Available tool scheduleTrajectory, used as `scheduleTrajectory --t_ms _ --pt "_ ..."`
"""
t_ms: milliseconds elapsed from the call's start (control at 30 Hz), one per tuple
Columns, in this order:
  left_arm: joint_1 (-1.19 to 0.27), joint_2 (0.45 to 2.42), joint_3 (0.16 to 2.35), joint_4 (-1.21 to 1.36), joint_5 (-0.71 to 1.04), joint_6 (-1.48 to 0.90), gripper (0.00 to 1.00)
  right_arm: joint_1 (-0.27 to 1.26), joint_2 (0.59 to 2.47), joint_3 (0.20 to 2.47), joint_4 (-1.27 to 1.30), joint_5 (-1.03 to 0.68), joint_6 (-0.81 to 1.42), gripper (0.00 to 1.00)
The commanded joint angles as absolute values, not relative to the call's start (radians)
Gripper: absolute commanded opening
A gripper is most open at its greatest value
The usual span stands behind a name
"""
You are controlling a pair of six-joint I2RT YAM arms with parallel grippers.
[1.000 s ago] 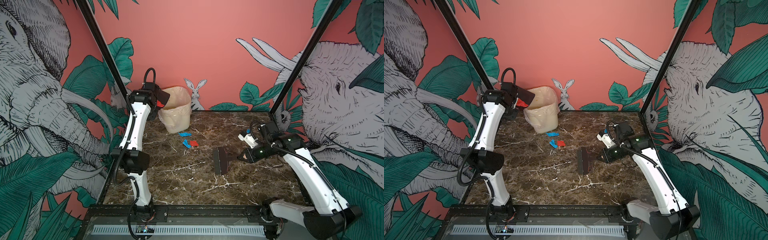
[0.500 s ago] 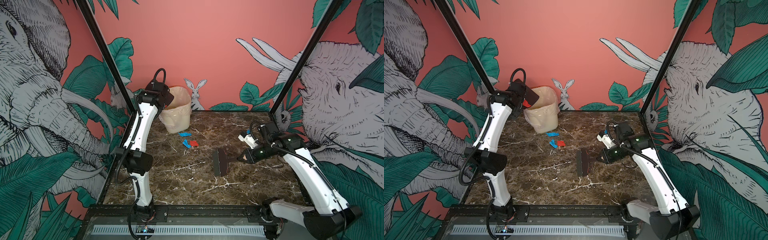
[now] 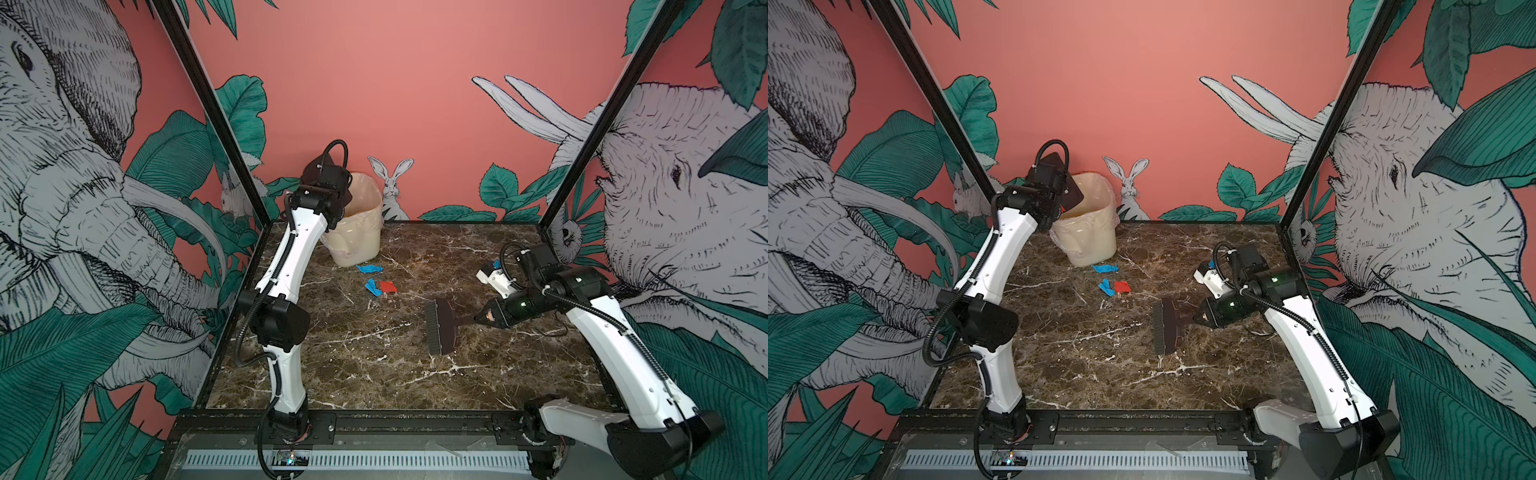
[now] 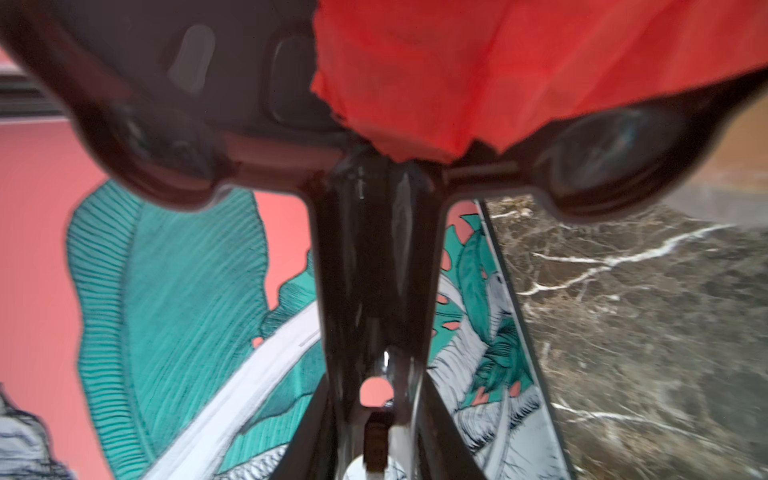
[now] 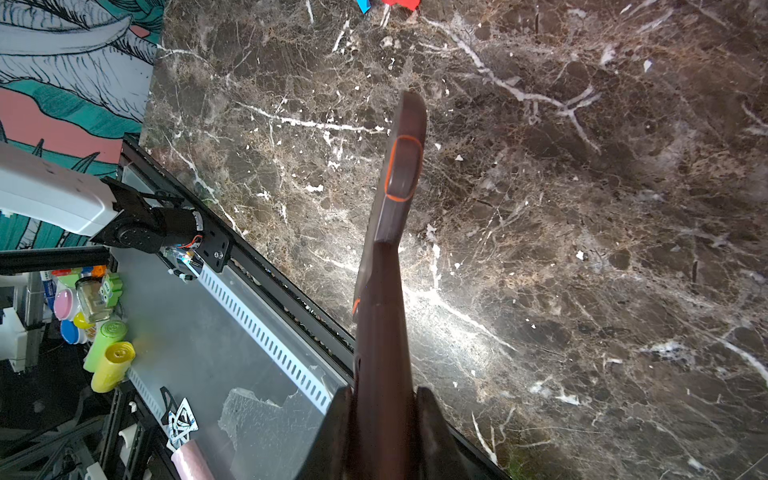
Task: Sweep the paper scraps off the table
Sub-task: 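Tip the dustpan over the beige bin with the left gripper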
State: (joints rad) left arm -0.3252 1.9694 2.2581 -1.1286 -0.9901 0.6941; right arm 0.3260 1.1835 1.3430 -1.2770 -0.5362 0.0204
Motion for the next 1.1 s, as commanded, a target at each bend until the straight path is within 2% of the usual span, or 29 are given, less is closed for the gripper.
scheduleTrajectory --t_ms 0,367,467,700,1067 --pt "-0.346 1.946 2.199 -0.94 -1.089 0.877 0.0 0.321 1.171 1.363 -1.284 -0.571 0.021 0.0" --pt "-0.401 1.877 1.947 -0.236 -1.163 1.501 0.0 0.321 1.155 1.347 -1.281 -0.573 0.021 0.0" --pt "-0.405 1.864 1.906 -0.116 -1.157 1.606 0.0 0.321 1.152 1.344 -1.279 -0.572 0.021 0.0" --pt "-0.405 1.819 1.811 0.016 -1.138 1.718 0.0 0.322 1.152 1.345 -1.279 -0.574 0.023 0.0" --pt "-0.403 1.796 1.805 0.051 -1.149 1.737 0.0 0.321 1.153 1.351 -1.278 -0.574 0.028 0.0"
